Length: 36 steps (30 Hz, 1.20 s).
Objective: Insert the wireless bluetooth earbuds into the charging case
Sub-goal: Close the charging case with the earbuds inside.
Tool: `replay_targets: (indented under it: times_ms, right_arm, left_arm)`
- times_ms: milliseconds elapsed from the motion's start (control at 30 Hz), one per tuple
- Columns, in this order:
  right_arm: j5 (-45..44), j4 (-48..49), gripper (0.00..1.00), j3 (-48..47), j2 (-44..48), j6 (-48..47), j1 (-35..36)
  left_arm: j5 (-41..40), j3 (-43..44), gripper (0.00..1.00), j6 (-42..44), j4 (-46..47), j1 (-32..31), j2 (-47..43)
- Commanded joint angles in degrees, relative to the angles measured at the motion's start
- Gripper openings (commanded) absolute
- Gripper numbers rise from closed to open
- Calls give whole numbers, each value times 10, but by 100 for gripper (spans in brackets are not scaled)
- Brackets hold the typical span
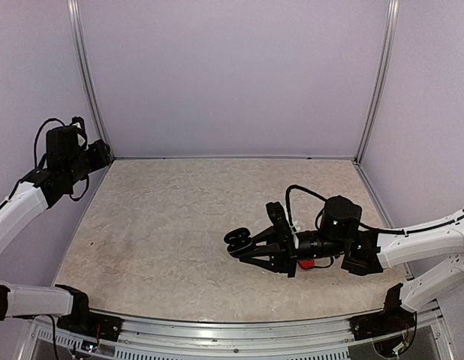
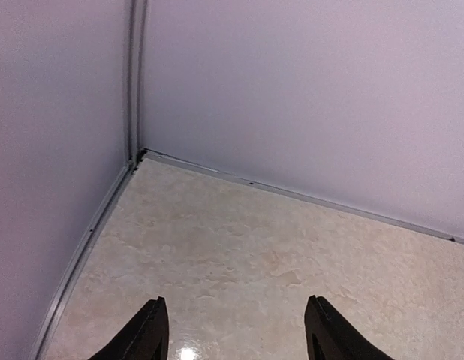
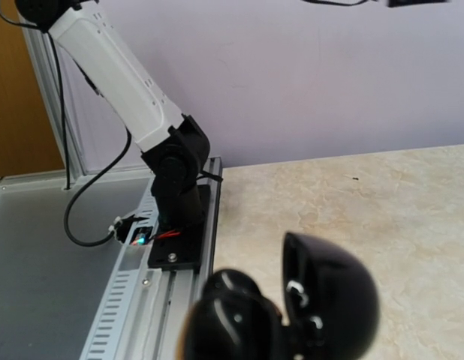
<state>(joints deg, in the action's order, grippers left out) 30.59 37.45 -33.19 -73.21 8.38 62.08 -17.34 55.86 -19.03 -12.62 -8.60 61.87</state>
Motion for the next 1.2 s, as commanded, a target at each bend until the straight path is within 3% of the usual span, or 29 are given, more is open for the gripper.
replay_targets:
  times_ms: [0,267,500,967,1167]
  right_arm:
    - [5,13,0,7,20,-11,-2]
    - [29,10,0,10,39,-42,-3]
    - [49,-5,0,4,41,-55,-3]
    - [47,-1,0,4,42,-53,-3]
    - [36,0,0,7,46,-44,-4]
  left_arm:
    - [212,-22,63,70,82,-73,-21]
    - [403,-28,62,125,112,-275,4]
    - [408,-15,53,151,122,-427,44]
    - [331,35,43,195,92,-537,121]
    - [323,23,40,225,114,-558,113]
